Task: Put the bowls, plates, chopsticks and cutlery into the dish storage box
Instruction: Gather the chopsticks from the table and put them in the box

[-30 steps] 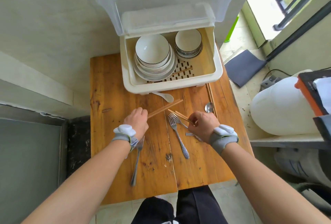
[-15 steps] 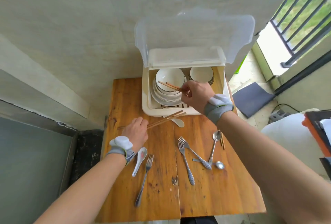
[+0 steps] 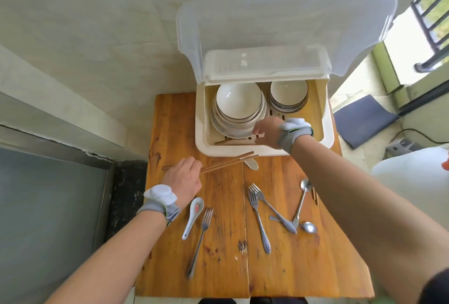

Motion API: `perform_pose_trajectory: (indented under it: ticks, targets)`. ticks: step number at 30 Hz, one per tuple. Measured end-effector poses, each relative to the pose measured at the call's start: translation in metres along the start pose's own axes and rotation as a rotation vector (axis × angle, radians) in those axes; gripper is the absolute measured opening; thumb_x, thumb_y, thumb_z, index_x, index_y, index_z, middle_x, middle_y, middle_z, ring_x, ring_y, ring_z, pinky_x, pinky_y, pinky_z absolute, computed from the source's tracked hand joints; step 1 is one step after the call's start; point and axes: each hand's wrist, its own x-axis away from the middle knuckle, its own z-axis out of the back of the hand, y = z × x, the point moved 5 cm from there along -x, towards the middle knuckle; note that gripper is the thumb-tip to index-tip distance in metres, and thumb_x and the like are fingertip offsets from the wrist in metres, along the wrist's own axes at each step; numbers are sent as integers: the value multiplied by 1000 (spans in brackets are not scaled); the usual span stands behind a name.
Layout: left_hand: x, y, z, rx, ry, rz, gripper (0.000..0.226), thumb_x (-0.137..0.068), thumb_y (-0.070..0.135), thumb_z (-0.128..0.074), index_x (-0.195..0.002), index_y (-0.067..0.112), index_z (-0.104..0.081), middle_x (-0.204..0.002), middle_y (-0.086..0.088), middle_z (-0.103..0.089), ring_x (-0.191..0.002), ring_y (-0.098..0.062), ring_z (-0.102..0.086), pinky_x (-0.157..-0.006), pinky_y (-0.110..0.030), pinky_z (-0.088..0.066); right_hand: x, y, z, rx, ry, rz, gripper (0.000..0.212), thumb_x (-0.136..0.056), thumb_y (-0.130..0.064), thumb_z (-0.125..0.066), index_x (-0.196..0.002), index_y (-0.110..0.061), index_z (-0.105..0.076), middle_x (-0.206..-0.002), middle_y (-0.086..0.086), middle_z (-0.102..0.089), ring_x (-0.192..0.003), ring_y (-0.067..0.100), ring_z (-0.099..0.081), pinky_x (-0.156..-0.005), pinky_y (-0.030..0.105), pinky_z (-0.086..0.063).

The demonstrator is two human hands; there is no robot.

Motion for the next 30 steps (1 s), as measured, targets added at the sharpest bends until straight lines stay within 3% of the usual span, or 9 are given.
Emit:
perform_pose_trajectory:
  ticks: [3,9,12,14,18,23,28,30]
  targets:
    - [-12,6,10,22,47,-27,25,-65,4,-71,-88,9,-65,-81,-4,-60,-73,-23,-59,-49,-35,-52,13,20,-1,-14,34,-49,21,-94,-34,-57,-113,-31,-65,-118,-3,-65,-103,21,-63,-89,39,-55]
    - [-54,20,37,-17,100,-122,21,-68,4,-71,-88,6,-64,-81,-8,-61,-74,-28,-61,-53,-32,-48,44,52,-3,-6,85,-151,27,-98,-26,-46,-107,-13,-68,-106,9,-67,-98,29,-63,-78,34,-50]
    - [-84,27,45,-29,115,-127,20,-75,5,-67,-94,5,-64,-87,-9,-62,-82,-28,-60,-58,-33,-46,56,66,-10,-10,140,-175,31,-100,-33,-44,-108,-12,-66,-104,10,-65,-96,29,-60,-77,38,-47]
    - [-105,32,45,-22,110,-135,20,-82,6,-61,-102,6,-63,-95,-10,-61,-90,-28,-59,-64,-35,-46,62,74,-15,-29,186,-171,35,-101,-40,-44,-112,-14,-63,-104,6,-62,-92,24,-58,-70,31,-44]
    - [-139,48,31,-65,78,-230,18,-85,3,-57,-103,4,-62,-100,-12,-60,-91,-31,-57,-67,-38,-47,67,85,-23,-67,231,-143,39,-101,-42,-44,-124,-16,-61,-112,6,-62,-100,24,-56,-77,32,-47]
    - [-162,65,-4,-73,-31,-238,22,-84,-4,-53,-103,3,-64,-101,-14,-58,-93,-34,-55,-65,-44,-50,65,95,-28,-105,310,-170,39,-100,-41,-46,-123,-14,-62,-111,8,-63,-102,27,-56,-84,34,-45]
    - [-159,71,-25,-131,-110,-241,28,-81,-6,-56,-105,7,-62,-109,-11,-56,-102,-31,-52,-59,-35,-37,68,96,-32,-142,370,-175,39,-99,-43,-48,-123,-15,-63,-108,7,-63,-97,24,-56,-83,35,-47]
    - [-159,70,-24,-102,-96,-239,27,-82,-5,-54,-105,5,-63,-109,-12,-56,-102,-31,-52,-60,-37,-42,68,94,-32,-143,380,-181,39,-100,-43,-47,-123,-16,-63,-108,6,-63,-96,23,-55,-81,33,-46]
